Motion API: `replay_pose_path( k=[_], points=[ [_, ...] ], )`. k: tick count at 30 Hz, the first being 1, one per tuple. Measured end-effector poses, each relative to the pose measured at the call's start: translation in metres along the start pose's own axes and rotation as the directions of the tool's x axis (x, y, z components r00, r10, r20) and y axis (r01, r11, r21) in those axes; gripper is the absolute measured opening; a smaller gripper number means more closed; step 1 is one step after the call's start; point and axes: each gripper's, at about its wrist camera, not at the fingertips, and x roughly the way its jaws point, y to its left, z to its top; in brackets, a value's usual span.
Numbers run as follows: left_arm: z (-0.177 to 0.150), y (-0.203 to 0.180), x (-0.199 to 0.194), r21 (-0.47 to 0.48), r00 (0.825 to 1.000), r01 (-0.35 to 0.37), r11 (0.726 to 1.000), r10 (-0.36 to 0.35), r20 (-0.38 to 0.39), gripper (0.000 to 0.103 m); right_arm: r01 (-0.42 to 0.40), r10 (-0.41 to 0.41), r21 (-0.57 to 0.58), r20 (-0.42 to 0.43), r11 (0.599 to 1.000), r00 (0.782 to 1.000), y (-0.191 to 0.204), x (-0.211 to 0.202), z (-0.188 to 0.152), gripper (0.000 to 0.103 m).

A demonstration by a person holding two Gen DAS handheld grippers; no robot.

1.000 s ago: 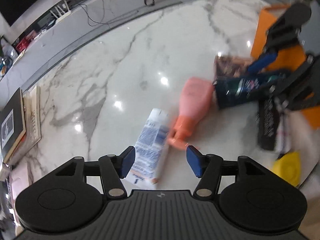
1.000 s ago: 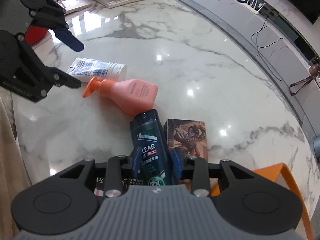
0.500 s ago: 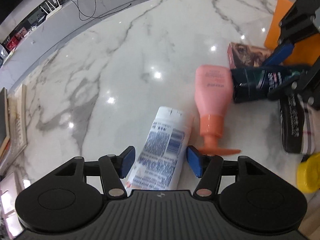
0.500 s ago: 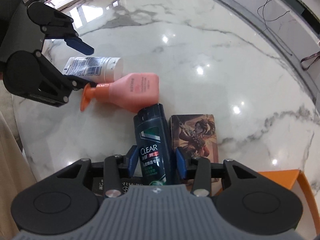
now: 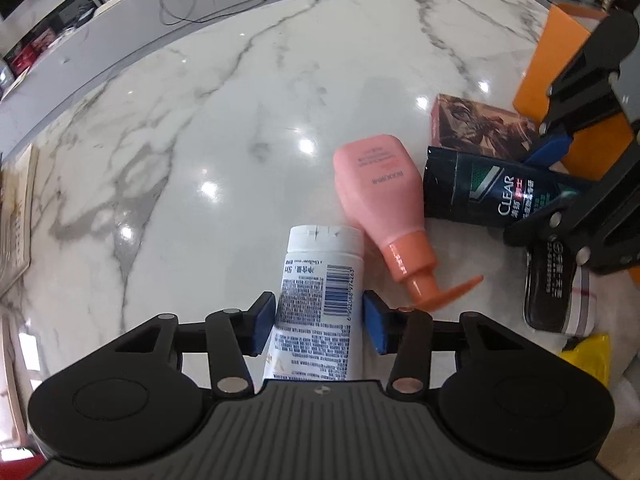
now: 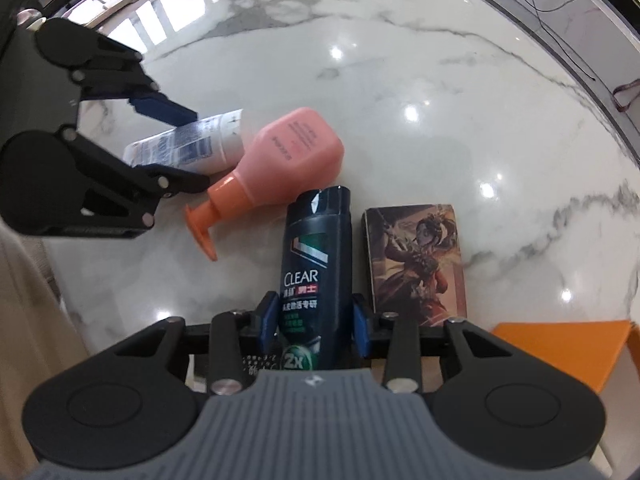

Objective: Organize rigid objects
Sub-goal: 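Grasp the white deodorant tube with the left tool while the right grasps the CLEAR bottle, then lift the deodorant tube and CLEAR bottle and carry both over the orange box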

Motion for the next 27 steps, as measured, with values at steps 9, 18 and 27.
replay_pose_path(
  k=[9, 18, 27],
  points=[
    [-0.004, 0.001, -0.002, -0.011, 0.999, 0.005, 1.0, -0.004, 0.044, 0.052, -0.01, 0.009, 0.057, 0.015, 0.998, 1.0, -0.003, 0.012, 0.002, 0.04],
    [0.003, -0.003, -0.002, -0.066, 0.999, -0.032, 0.997, 0.031, -0.02, 0.05, 0.05, -0.052, 0.044, 0.035, 0.998, 0.998, 0.008, 0.011, -0.001, 0.038],
    [-0.004, -0.001, -0.028, -0.215, 1.0, 0.008, 0.977, -0.002, 0.026, 0.05, 0.073, -0.08, 0.076, 0.097, 0.994, 0.992, 0.011, -0.008, -0.014, 0.038]
  ],
)
